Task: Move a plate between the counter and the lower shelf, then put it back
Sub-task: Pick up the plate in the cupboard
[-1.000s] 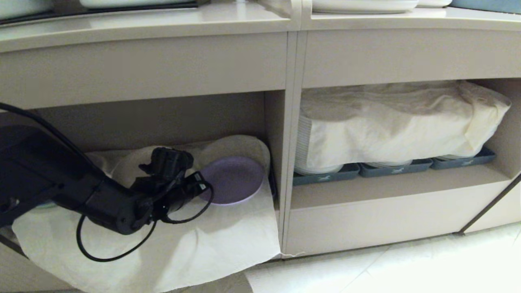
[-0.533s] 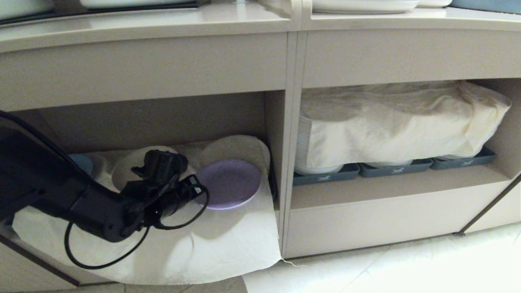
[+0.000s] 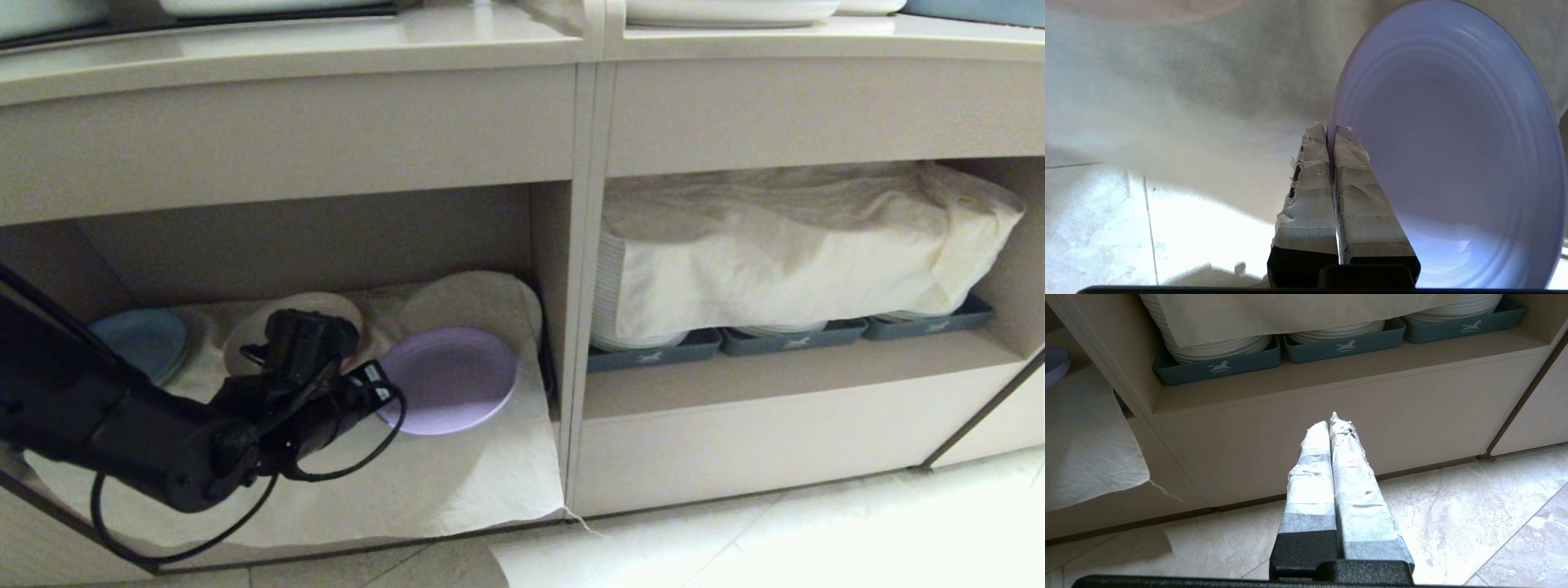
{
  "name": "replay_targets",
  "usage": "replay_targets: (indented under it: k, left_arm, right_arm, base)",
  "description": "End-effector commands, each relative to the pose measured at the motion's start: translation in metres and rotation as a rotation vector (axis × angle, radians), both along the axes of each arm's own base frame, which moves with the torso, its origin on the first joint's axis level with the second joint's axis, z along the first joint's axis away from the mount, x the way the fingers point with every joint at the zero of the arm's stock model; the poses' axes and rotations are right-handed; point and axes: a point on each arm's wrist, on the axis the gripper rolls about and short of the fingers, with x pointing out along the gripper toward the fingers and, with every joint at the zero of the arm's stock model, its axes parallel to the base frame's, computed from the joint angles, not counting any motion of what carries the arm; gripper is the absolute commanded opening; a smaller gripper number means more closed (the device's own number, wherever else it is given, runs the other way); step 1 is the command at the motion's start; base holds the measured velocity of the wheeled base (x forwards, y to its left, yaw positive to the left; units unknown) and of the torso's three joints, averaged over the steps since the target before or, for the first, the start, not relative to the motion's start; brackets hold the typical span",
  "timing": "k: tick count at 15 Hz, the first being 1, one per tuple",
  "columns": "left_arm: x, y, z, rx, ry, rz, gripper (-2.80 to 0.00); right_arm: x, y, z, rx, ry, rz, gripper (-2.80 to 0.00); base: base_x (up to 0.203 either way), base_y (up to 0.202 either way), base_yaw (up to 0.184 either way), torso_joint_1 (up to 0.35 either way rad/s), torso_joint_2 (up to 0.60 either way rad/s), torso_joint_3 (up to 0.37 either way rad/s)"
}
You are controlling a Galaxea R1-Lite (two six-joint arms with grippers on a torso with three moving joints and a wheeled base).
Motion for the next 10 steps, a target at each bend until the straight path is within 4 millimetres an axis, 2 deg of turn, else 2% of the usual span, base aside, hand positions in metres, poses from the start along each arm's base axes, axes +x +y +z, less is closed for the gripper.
replay_targets:
  k: [1,10]
  left_arm:
    - [-0.007,0.002,0.006,-0.008,-0.016,0.003,-2.80]
    - [-0.040,0.014,0.012,-0.008,-0.009,0.001,-2.80]
  right_arm:
    - [0.000,0.000,0.000,0.001,-0.001,0.000,-2.80]
    - [0.000,0.000,0.000,0.001,0.000,0.001,-2.80]
  base:
    - [0.000,0.000,0.000,0.000,0.00,0.000]
    - [0.000,0.000,0.000,0.000,0.00,0.000]
